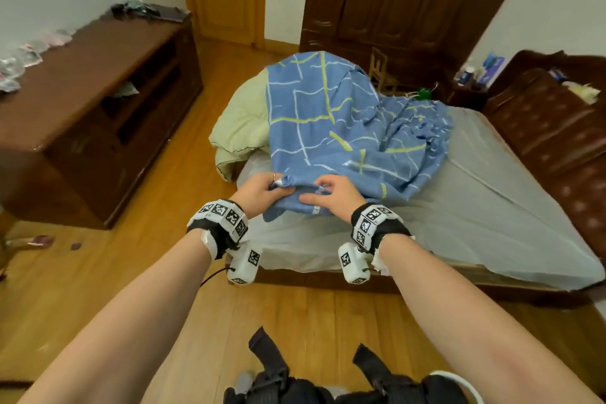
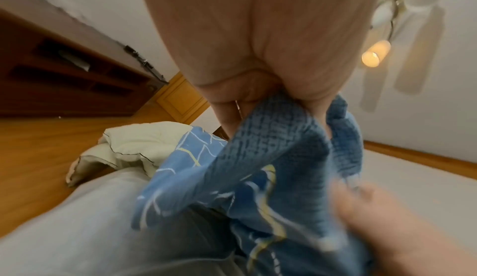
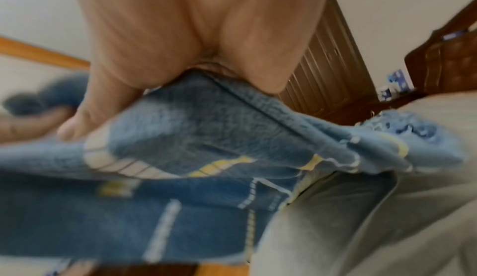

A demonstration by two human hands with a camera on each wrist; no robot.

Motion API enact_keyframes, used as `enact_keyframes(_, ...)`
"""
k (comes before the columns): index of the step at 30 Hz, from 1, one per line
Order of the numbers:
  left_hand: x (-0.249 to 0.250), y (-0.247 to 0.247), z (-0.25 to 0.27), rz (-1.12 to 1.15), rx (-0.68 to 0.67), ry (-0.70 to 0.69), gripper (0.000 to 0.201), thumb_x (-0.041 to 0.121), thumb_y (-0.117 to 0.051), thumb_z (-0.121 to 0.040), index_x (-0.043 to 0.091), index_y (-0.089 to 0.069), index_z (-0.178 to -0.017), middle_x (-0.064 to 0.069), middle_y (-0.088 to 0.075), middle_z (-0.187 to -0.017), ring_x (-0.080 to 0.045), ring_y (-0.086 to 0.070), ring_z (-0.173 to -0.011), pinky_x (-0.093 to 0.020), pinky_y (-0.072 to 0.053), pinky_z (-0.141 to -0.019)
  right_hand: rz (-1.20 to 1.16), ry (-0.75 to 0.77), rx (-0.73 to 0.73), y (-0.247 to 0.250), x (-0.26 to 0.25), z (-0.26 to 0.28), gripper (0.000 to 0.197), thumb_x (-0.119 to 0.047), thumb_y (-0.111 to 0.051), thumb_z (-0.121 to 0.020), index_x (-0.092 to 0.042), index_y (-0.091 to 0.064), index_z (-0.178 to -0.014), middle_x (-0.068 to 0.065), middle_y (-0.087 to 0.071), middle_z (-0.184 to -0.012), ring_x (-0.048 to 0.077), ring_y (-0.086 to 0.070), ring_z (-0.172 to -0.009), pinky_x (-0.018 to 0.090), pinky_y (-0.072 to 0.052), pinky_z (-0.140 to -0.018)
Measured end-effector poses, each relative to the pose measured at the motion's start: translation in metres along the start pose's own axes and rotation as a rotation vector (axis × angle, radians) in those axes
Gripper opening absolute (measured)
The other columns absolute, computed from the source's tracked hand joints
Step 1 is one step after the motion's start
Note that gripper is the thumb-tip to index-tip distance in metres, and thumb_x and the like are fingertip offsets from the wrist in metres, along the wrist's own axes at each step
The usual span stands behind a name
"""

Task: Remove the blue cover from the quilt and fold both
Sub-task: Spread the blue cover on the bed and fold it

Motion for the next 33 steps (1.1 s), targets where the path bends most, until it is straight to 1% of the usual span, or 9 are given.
enact_keyframes(2,0.009,0.003,0.003,0.021,0.024,-0.005,0.026,0.024,-0.059,-0.097,0.016,-0.059,-0.072,0.010,-0.051,-0.057,0.002,-0.046,-0.048,-0.014,-0.033,-0.050,0.233,-0.030,-0.012,0.006,0.021,0.002,0.046,-0.054,-0.085,-0.062,-0.015,-0.065,-0.077,-0.003,-0.060,-0.064,0.014,-0.056,-0.063,0.030,-0.044,-0.061)
enact_keyframes(5,0.027,0.012,0.006,-0.019,0.038,-0.017,0.029,0.026,-0.060,-0.096,0.008,-0.057,-0.073,0.011,-0.045,-0.057,0.000,-0.041,-0.049,-0.015,-0.032,-0.052,0.400,-0.095,0.091,0.024,0.052,0.000,0.025,-0.043,-0.077,-0.077,-0.023,-0.062,-0.072,-0.003,-0.058,-0.064,0.021,-0.056,-0.066,0.032,-0.043,-0.061)
enact_keyframes(9,0.047,0.015,0.011,-0.045,0.035,0.004,0.037,0.028,-0.060,-0.096,0.019,-0.047,-0.062,0.014,-0.037,-0.048,-0.004,-0.034,-0.048,-0.016,-0.028,-0.051,0.405,-0.126,0.216,0.049,0.072,-0.010,0.009,-0.036,-0.060,-0.088,-0.029,-0.064,-0.087,0.003,-0.070,-0.090,0.031,-0.064,-0.089,0.036,-0.052,-0.075)
enact_keyframes(13,0.058,0.020,0.009,-0.134,0.240,0.111,0.043,0.038,-0.058,-0.096,0.019,-0.043,-0.060,0.010,-0.033,-0.051,-0.005,-0.032,-0.046,-0.019,-0.026,-0.049,0.393,-0.118,0.142,0.067,0.093,-0.017,0.023,-0.041,-0.044,-0.099,-0.022,-0.058,-0.097,0.015,-0.067,-0.103,0.037,-0.061,-0.095,0.040,-0.048,-0.078)
enact_keyframes(17,0.055,0.008,0.015,-0.357,0.460,0.243,0.042,0.050,-0.050,-0.096,0.024,-0.046,-0.063,0.006,-0.042,-0.057,-0.014,-0.039,-0.055,-0.032,-0.029,-0.053,0.508,-0.067,0.156,0.106,0.110,-0.016,0.033,-0.045,-0.038,-0.099,-0.020,-0.060,-0.102,0.015,-0.067,-0.105,0.038,-0.060,-0.096,0.039,-0.044,-0.075)
enact_keyframes(20,0.071,-0.027,0.013,-0.304,0.539,0.261,0.034,0.030,-0.054,-0.097,0.031,-0.043,-0.066,0.010,-0.045,-0.065,-0.012,-0.041,-0.061,-0.030,-0.028,-0.055,0.521,-0.023,0.225,0.145,0.122,-0.001,0.036,-0.046,-0.038,-0.100,-0.018,-0.058,-0.090,0.014,-0.066,-0.091,0.038,-0.060,-0.088,0.037,-0.040,-0.066)
enact_keyframes(25,0.096,-0.110,-0.008,-0.156,0.449,0.321,0.017,0.011,-0.049,-0.091,0.015,-0.053,-0.074,0.006,-0.050,-0.066,-0.011,-0.044,-0.063,-0.030,-0.031,-0.058,0.488,-0.076,0.249,0.204,0.178,0.036,0.038,-0.047,-0.043,-0.098,-0.014,-0.048,-0.078,0.002,-0.050,-0.066,0.034,-0.052,-0.070,0.034,-0.032,-0.057)
enact_keyframes(30,0.110,-0.178,-0.027,-0.212,0.218,0.388,0.023,0.004,-0.043,-0.093,-0.002,-0.059,-0.078,-0.009,-0.054,-0.073,-0.022,-0.048,-0.071,-0.029,-0.033,-0.064,0.481,-0.128,0.158,0.224,0.226,0.071,0.040,-0.049,-0.052,-0.092,-0.013,-0.047,-0.075,0.004,-0.050,-0.064,0.031,-0.051,-0.068,0.034,-0.035,-0.056)
enact_keyframes(33,0.116,-0.197,-0.030,-0.205,0.143,0.398,0.025,0.003,-0.043,-0.094,-0.001,-0.064,-0.081,-0.004,-0.056,-0.075,-0.024,-0.051,-0.075,-0.030,-0.036,-0.066,0.488,-0.158,0.060,0.218,0.240,0.087,0.046,-0.054,-0.054,-0.091,-0.017,-0.041,-0.068,0.004,-0.047,-0.062,0.028,-0.048,-0.062,0.035,-0.031,-0.053)
Point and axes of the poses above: each hand's wrist, its own z-axis away from the middle knuckle, its own y-axis out of the back of the hand, x = y × z, the point moved 10 cm from there along -z, towards the middle knuckle
